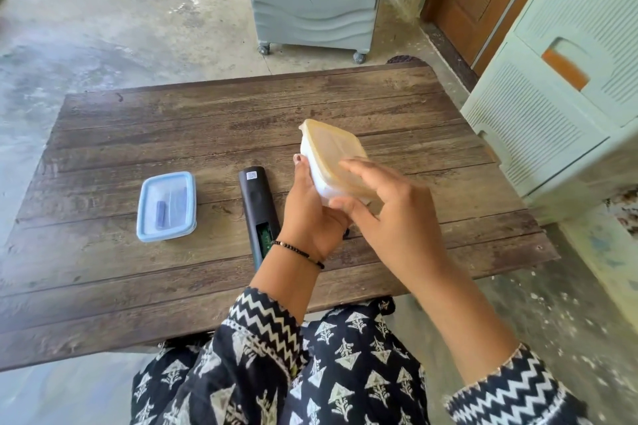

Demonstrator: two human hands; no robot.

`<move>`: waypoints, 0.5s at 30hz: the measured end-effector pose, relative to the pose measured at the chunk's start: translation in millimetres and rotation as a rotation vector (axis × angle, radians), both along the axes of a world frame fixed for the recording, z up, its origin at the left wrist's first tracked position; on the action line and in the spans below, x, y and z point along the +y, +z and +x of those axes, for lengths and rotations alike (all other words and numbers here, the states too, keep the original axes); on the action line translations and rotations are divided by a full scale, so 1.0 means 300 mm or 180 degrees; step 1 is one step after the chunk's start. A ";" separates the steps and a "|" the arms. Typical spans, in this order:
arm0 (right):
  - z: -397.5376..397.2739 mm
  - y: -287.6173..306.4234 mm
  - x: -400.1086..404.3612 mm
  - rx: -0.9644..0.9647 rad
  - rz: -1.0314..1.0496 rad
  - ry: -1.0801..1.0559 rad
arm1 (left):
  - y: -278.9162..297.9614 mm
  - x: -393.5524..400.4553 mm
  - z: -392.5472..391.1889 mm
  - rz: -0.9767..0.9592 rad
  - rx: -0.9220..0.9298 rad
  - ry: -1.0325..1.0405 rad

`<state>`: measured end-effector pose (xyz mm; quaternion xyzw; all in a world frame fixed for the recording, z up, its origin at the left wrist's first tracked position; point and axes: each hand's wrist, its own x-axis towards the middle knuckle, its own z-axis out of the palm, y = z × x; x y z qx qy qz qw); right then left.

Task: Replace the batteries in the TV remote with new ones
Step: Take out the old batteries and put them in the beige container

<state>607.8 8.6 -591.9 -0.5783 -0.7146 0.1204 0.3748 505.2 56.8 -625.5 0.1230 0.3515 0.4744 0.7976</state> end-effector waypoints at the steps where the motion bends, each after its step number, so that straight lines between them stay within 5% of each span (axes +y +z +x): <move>1: 0.026 -0.006 0.000 -0.0115 -0.0016 0.0104 | 0.008 0.004 -0.006 0.0010 -0.0051 -0.0084; 8: 0.125 -0.042 0.021 -0.0563 0.0112 0.0568 | 0.008 0.000 -0.037 -0.0051 -0.0066 -0.0432; 15: 0.153 -0.019 0.037 -0.0264 -0.0275 0.0824 | -0.008 -0.008 -0.053 -0.0019 0.0029 -0.0458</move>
